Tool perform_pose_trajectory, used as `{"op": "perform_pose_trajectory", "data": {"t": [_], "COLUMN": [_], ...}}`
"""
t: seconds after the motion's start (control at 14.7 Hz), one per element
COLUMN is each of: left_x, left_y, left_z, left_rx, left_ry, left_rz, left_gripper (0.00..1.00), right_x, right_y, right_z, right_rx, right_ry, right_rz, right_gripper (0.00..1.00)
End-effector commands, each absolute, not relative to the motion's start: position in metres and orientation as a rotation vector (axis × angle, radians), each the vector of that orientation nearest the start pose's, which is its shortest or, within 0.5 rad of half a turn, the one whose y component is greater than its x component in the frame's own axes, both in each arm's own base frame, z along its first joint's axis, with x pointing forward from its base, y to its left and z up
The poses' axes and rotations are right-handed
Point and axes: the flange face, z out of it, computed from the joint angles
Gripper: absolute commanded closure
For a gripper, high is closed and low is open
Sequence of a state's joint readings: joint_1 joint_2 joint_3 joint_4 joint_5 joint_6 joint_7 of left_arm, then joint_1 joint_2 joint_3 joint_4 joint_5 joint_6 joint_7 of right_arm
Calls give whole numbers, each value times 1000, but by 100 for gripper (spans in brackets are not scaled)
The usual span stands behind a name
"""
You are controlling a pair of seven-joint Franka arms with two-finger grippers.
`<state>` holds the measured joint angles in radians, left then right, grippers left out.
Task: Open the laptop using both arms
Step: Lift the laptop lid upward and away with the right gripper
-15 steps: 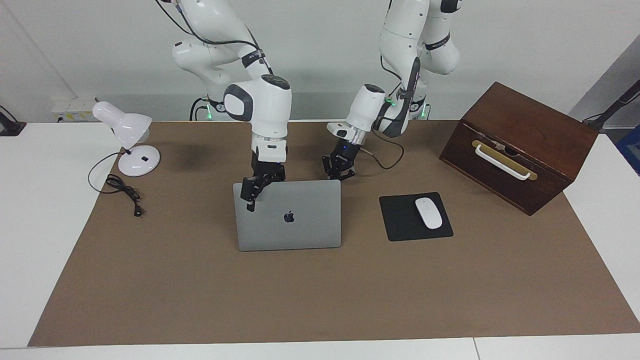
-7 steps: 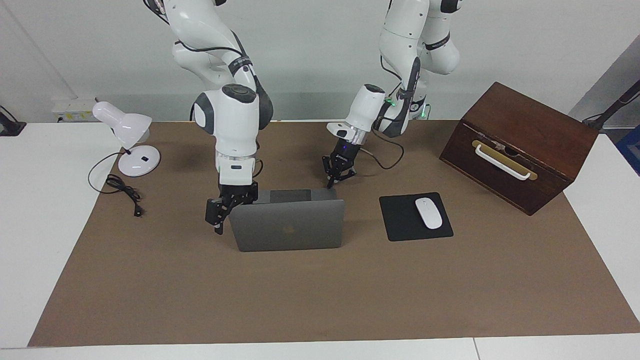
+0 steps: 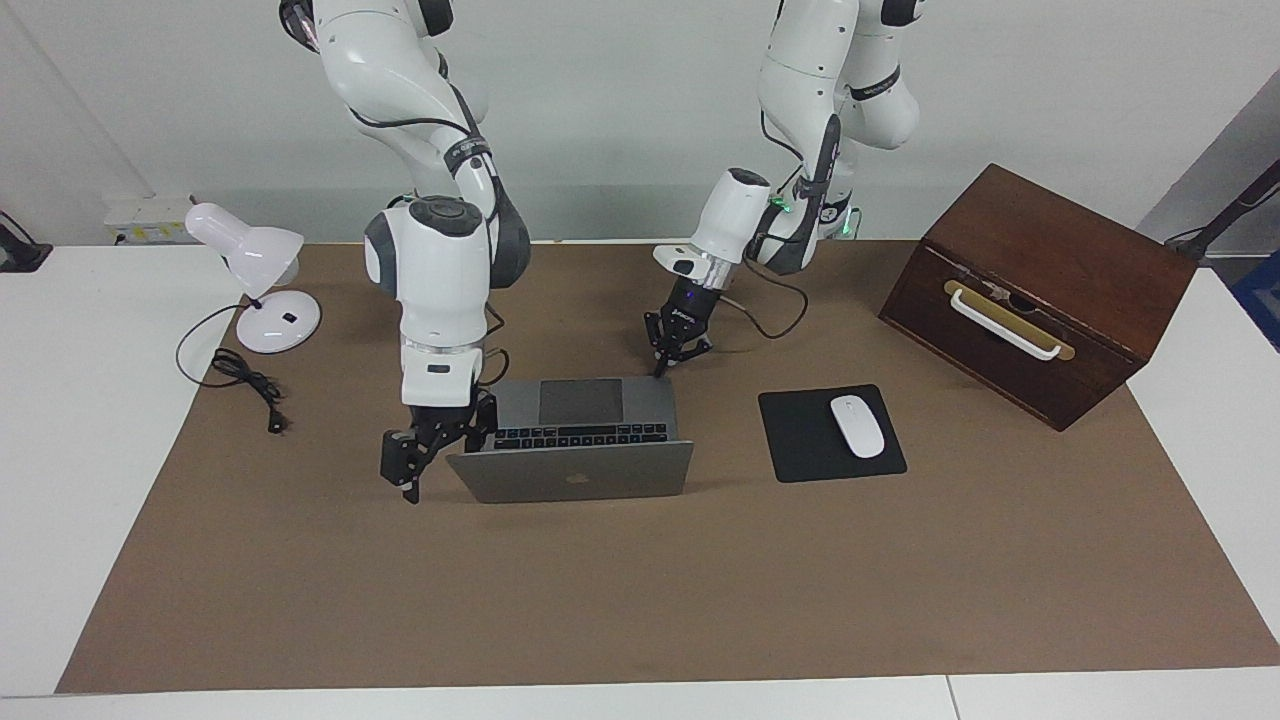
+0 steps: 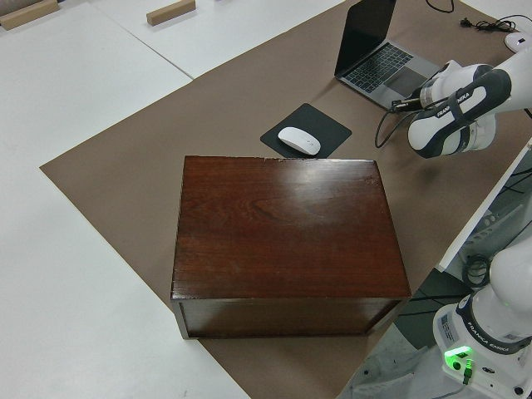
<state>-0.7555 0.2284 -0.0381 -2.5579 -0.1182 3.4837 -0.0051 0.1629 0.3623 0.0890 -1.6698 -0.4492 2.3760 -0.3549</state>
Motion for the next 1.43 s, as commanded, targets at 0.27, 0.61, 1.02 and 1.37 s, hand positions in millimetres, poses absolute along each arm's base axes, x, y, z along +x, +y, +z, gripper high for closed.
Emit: {"op": "perform_pose_trajectory", "data": {"t": [0.27, 0.61, 1.02, 1.37], "left_x": [370, 370, 369, 372], "left_y": [-358, -358, -356, -348], "left_z": [246, 246, 250, 294], "left_rx": [-3052, -3052, -3067, -3106], "left_ry": [1064, 1064, 1037, 949], "left_rz": [-1080, -1075, -1083, -1151], "left_gripper": [100, 100, 100, 100], "right_x": [699, 691, 660, 630], "right_y": [152, 150, 153, 143], "right_z": [441, 454, 502, 534], "right_rx": [-3121, -3100, -3078, -3069], "right_ry": [-1371, -1241, -1151, -1074], "right_rz": [-528, -377, -205, -57], "right_gripper": [0, 0, 0, 0]}}
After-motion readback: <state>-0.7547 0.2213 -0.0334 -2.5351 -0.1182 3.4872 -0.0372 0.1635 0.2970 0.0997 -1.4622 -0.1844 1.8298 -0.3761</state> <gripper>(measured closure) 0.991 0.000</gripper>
